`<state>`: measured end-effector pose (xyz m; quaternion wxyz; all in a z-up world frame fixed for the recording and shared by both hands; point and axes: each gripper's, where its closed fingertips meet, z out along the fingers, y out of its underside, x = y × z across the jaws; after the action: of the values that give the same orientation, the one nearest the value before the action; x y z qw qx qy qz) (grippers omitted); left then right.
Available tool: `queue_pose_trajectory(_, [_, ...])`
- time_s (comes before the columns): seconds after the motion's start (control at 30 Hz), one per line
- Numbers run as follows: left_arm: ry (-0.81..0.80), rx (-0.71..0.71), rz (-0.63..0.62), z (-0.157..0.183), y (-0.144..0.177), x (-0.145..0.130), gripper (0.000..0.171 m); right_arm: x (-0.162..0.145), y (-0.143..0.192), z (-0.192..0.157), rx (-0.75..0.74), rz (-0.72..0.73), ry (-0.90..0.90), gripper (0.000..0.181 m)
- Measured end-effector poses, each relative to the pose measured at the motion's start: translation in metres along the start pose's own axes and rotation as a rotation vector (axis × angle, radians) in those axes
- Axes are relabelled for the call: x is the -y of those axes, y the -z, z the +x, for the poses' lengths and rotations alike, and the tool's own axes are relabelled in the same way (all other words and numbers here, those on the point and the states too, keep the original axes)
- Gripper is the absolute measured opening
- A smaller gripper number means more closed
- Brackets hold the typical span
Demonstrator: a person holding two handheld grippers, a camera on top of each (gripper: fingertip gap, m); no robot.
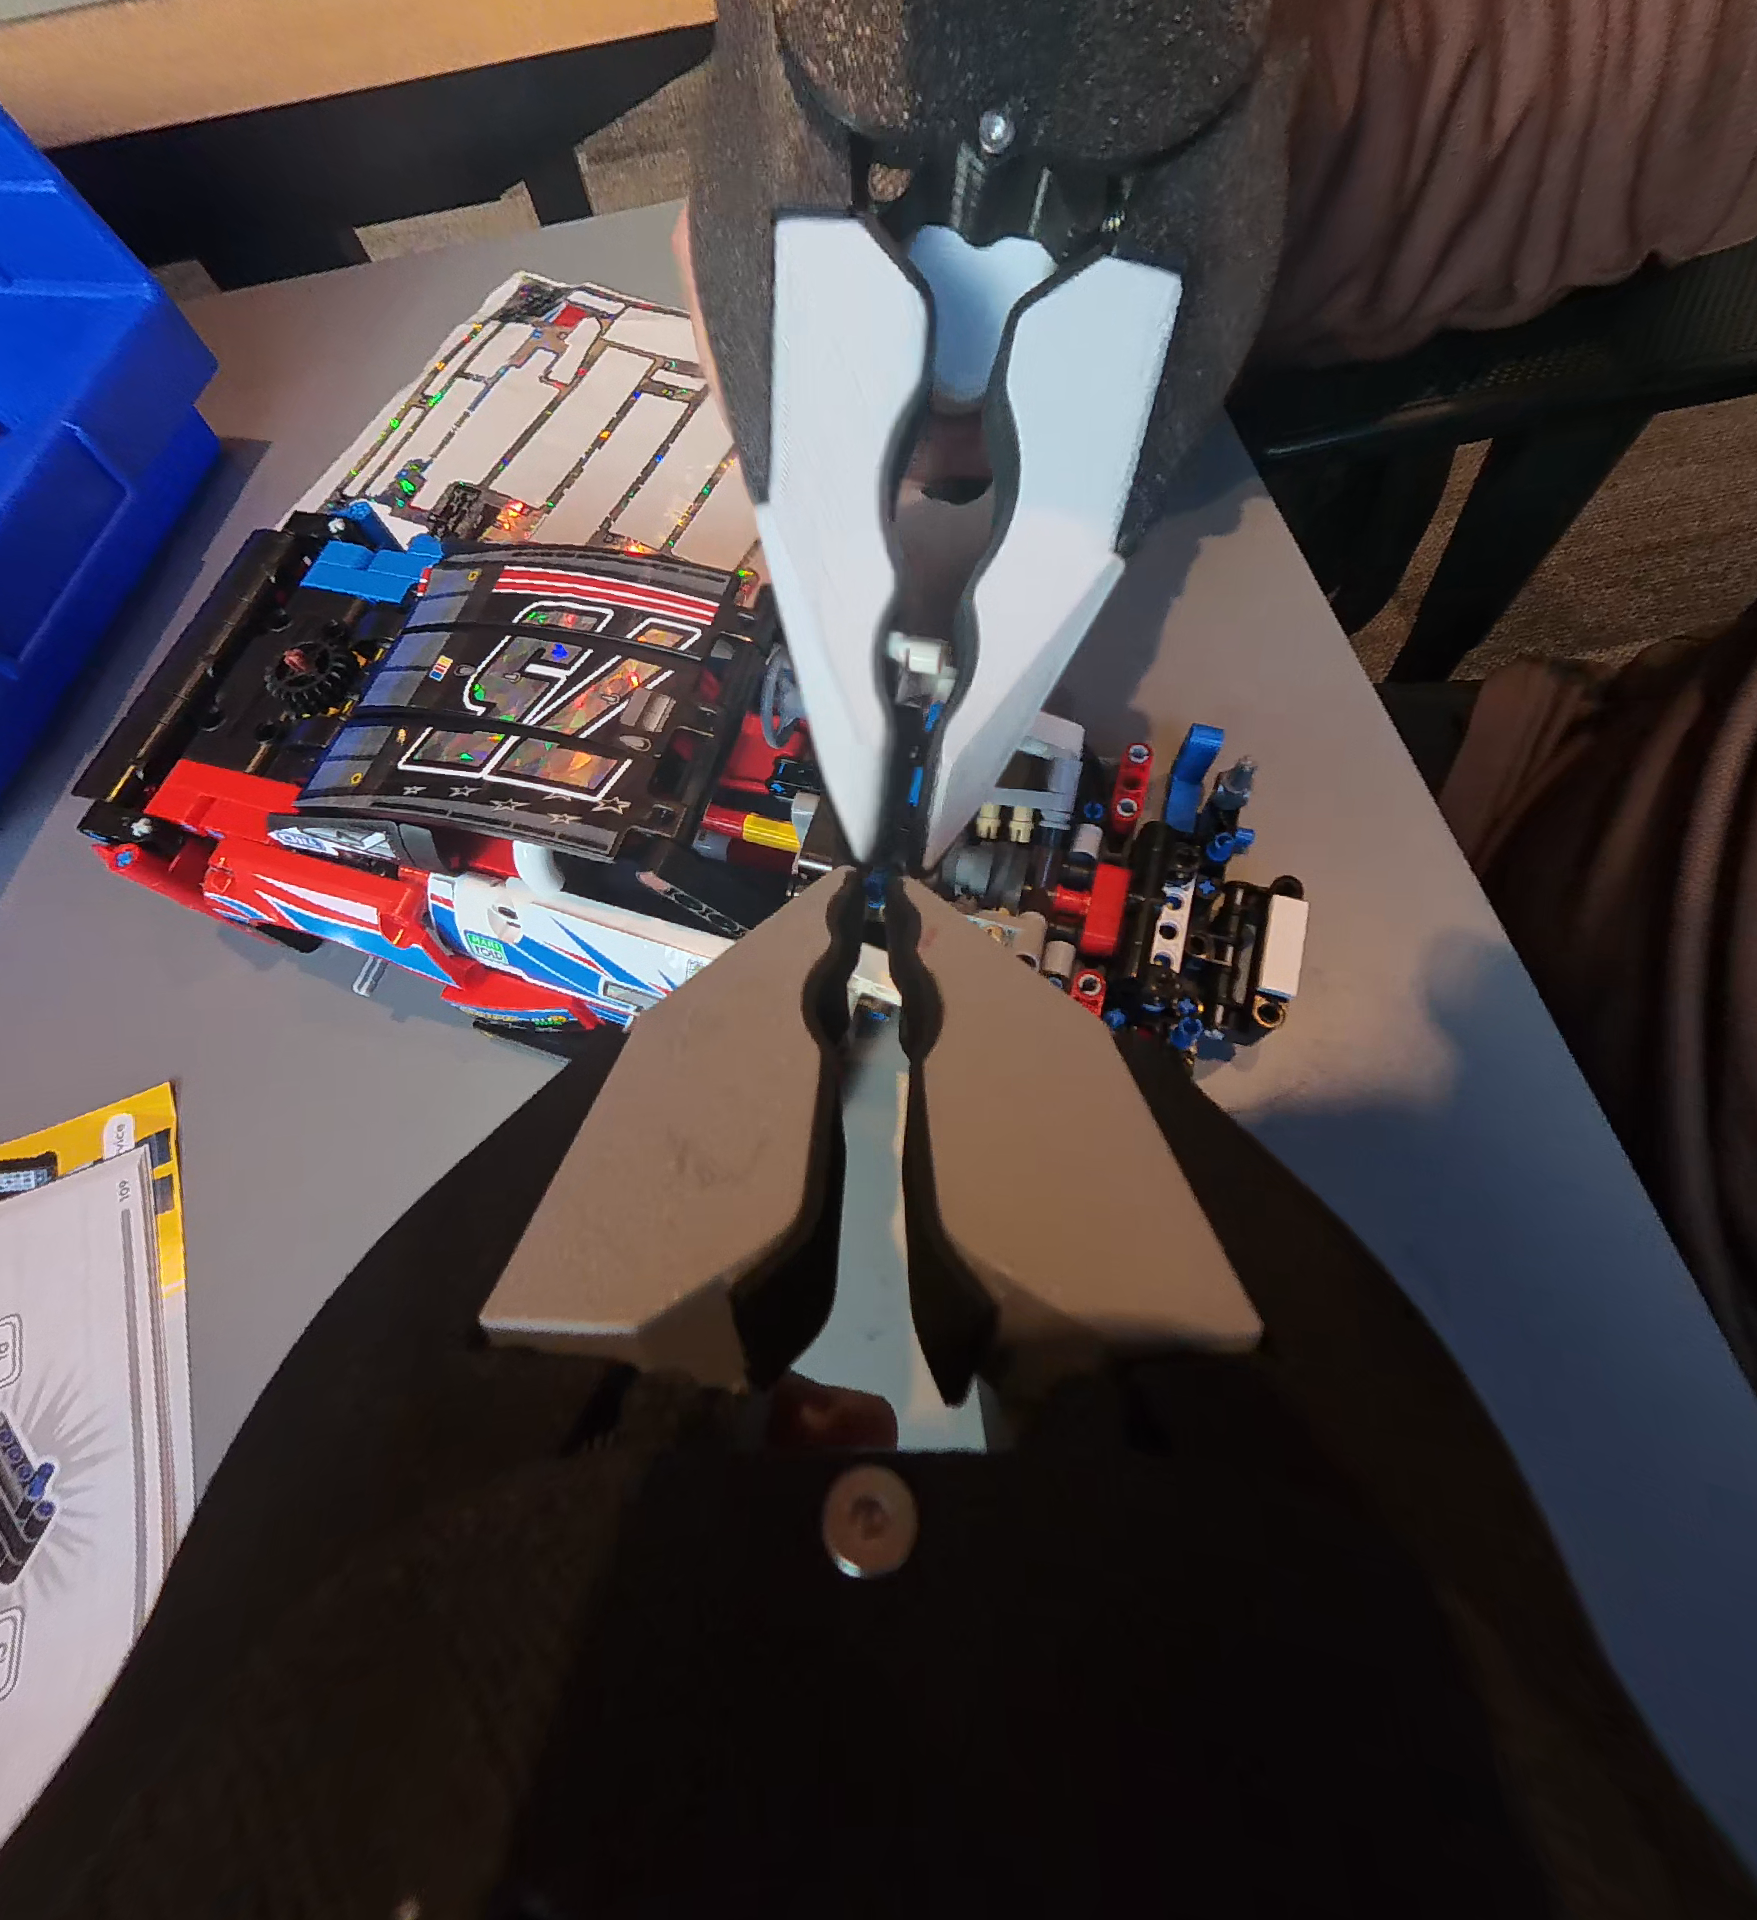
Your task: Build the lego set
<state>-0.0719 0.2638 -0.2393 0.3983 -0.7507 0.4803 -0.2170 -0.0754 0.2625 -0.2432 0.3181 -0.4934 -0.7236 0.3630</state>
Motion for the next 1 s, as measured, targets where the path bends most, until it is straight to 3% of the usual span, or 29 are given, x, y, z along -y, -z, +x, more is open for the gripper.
queue_pose_trajectory(0.1, [-0.001, -0.001, 0.002, 0.0002, -0.0004, 0.0005, 0.002, -0.0018, 0.0026, 0.0031, -0.014, -0.005, -0.012, 0.013])
queue_pose_trajectory(0.27, [0.004, -0.005, 0.004, 0.0004, -0.0005, 0.0007, 0.001, -0.0022, -0.0012, 0.0, -0.005, -0.018, 0.005, 0.001])
queue_pose_trajectory(0.87, [-0.016, -0.012, -0.021, 0.0002, -0.0066, -0.0005, 0.001, -0.0067, -0.0062, 0.0035, -0.091, -0.092, 0.112, 0.006])
queue_pose_trajectory(1.0, [-0.032, -0.013, -0.016, -0.0015, -0.0081, 0.0053, 0.001, -0.0054, -0.0014, 0.0045, -0.043, -0.017, -0.033, 0.005])
